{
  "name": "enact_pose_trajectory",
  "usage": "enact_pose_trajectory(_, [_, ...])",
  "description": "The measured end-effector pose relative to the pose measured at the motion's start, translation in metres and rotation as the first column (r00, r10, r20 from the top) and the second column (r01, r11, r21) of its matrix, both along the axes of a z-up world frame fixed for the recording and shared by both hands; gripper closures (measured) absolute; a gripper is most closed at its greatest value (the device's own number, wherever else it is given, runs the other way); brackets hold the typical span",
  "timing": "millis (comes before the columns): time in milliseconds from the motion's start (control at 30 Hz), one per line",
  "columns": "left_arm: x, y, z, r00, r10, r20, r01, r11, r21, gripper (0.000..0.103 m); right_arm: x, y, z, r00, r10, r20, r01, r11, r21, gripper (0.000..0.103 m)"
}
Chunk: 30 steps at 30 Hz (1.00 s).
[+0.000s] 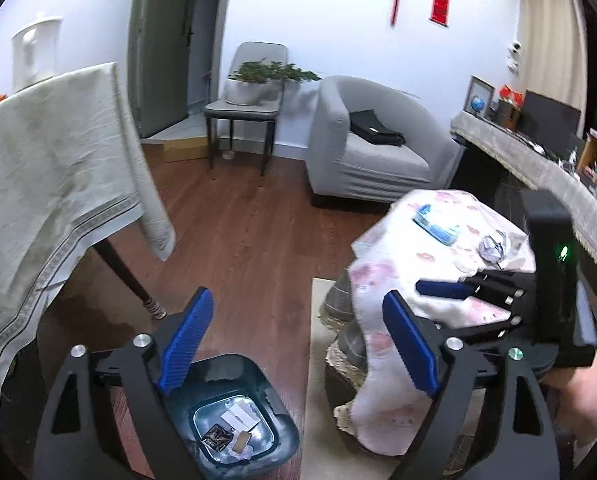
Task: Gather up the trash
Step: 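Bring both open tools back over the table toward the remaining trash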
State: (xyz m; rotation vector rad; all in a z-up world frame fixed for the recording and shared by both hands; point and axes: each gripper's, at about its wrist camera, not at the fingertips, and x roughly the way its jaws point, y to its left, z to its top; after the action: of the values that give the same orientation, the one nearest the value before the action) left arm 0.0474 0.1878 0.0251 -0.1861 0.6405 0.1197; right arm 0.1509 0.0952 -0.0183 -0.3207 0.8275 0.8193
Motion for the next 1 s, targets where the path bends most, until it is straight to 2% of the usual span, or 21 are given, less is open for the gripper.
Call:
enact_pose_trajectory(167, [0.013,-0.039,0.000,0.996,-0.092,0.012,0.092,0.995,0.024,0.011,0.015,-0.044,0.008,0.997,-0.072,0.025,0.072,0.997,0.000,0.041])
enact_pose_trajectory(300, [0.024,-0.066,-0.003,0.988,-0.155,0.008,0.155,0.987,0.034,0.009,0.025,-0.080,0.014,0.990,-0.138,0.043,0.138,0.990,0.010,0.035])
enact_pose_trajectory(500, [0.039,-0.121,-0.013,0.962,-0.273,0.002,0.272,0.959,0.082,0.008,0.039,-0.127,0.020,0.974,-0.222,0.054,0.221,0.975,0.030,0.031])
enact_pose_trajectory(667, [0.052,-0.166,-0.024,0.922,-0.387,-0.021,0.387,0.918,0.088,0.008,0.048,-0.162,0.021,0.958,-0.279,0.061,0.277,0.960,0.034,0.022])
enact_pose_trajectory(933, [0.065,-0.230,-0.044,0.833,-0.550,-0.051,0.553,0.830,0.071,0.008,0.059,-0.210,0.022,0.936,-0.349,0.048,0.348,0.937,0.035,0.021])
enact_pose_trajectory(1000, [0.068,-0.243,-0.049,0.819,-0.570,-0.063,0.573,0.816,0.069,0.007,0.061,-0.220,0.022,0.929,-0.367,0.043,0.365,0.930,0.042,0.020])
